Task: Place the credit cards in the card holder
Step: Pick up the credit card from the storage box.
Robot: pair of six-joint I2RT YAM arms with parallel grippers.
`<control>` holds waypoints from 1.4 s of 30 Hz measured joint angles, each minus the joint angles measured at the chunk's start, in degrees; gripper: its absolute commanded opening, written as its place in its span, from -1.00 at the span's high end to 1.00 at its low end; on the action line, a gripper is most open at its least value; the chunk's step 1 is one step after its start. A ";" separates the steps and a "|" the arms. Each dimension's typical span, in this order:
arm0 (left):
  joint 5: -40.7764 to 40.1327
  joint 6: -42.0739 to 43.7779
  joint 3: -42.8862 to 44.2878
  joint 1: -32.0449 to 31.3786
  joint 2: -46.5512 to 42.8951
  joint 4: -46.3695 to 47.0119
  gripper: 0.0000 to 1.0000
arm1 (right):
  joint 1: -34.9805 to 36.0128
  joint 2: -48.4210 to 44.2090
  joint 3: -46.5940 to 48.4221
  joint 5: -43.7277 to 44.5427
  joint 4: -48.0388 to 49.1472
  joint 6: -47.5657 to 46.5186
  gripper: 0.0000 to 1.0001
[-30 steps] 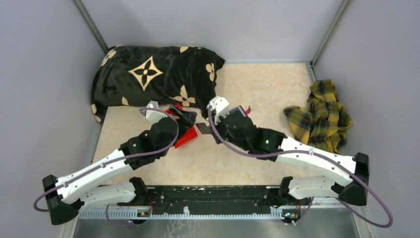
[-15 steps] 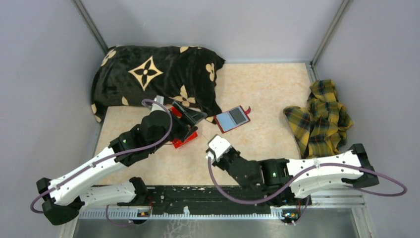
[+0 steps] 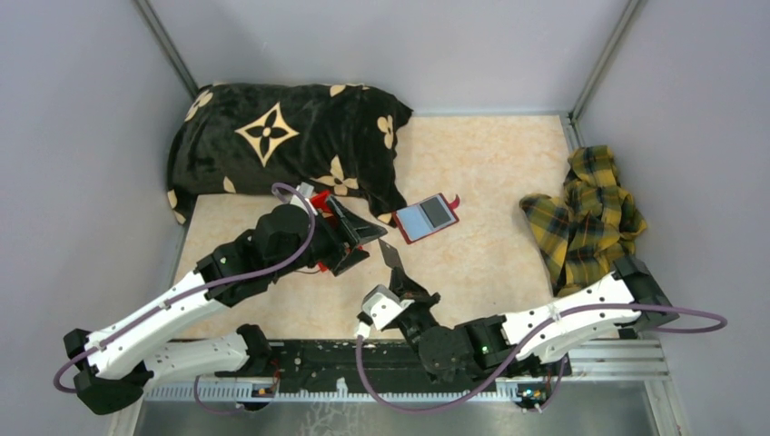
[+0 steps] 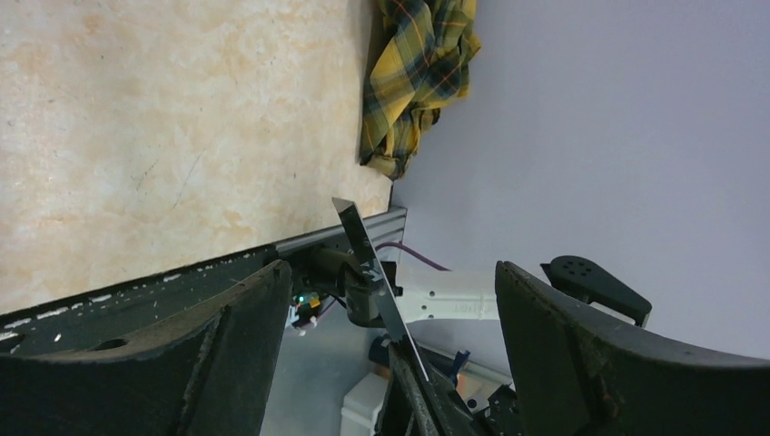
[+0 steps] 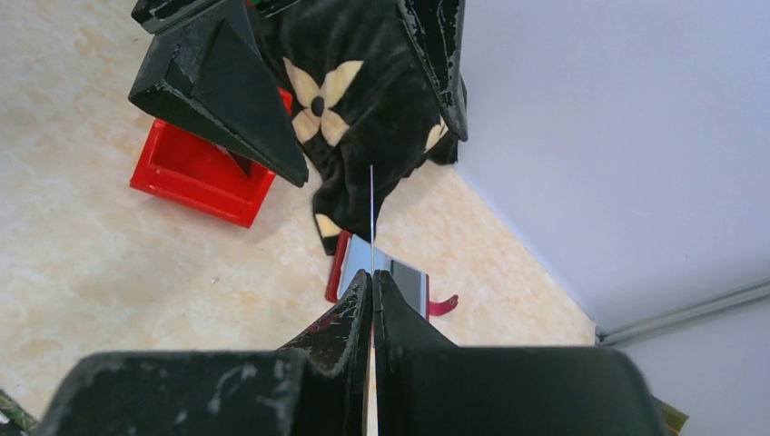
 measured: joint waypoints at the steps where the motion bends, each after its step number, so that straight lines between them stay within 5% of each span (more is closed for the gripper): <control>1: 0.55 0.00 0.00 0.00 -0.02 -0.02 -0.76 | 0.17 0.48 -0.11 0.42 1.31 -1.38 1.00; 12: 6.01 0.87 -0.13 0.00 0.66 0.17 -0.46 | 2.47 7.45 -0.31 1.42 13.11 -15.85 1.00; 18: 7.78 1.64 -2.32 0.00 0.68 1.29 0.23 | 4.11 9.31 -0.31 1.57 18.60 -22.12 1.00; 22: 8.57 2.25 -4.42 0.00 0.02 2.03 1.00 | 4.90 10.64 -0.31 1.81 20.57 -24.41 1.00; 23: 8.63 2.29 -4.57 0.00 -0.07 2.10 1.00 | 5.03 10.86 -0.31 1.88 20.70 -24.79 1.00; 24: 8.81 2.32 -5.07 0.00 -0.31 2.78 1.00 | 5.14 11.06 -0.33 2.03 20.83 -24.94 0.96; 27: 9.33 2.27 -8.13 0.00 -1.84 7.50 1.00 | 5.49 11.10 -0.35 2.82 21.20 -24.41 0.43; 31: 8.52 1.99 -15.74 0.00 -5.51 15.98 1.00 | 5.62 10.95 -0.35 5.07 20.35 -20.41 -0.04; 35: 4.98 3.74 -21.22 0.00 -6.78 22.34 1.00 | 5.88 7.76 -0.09 6.69 12.83 -8.63 -0.09; 42: -2.16 9.73 -26.40 0.00 -5.29 36.09 1.00 | 2.21 -4.98 4.31 3.69 -12.57 27.10 -0.09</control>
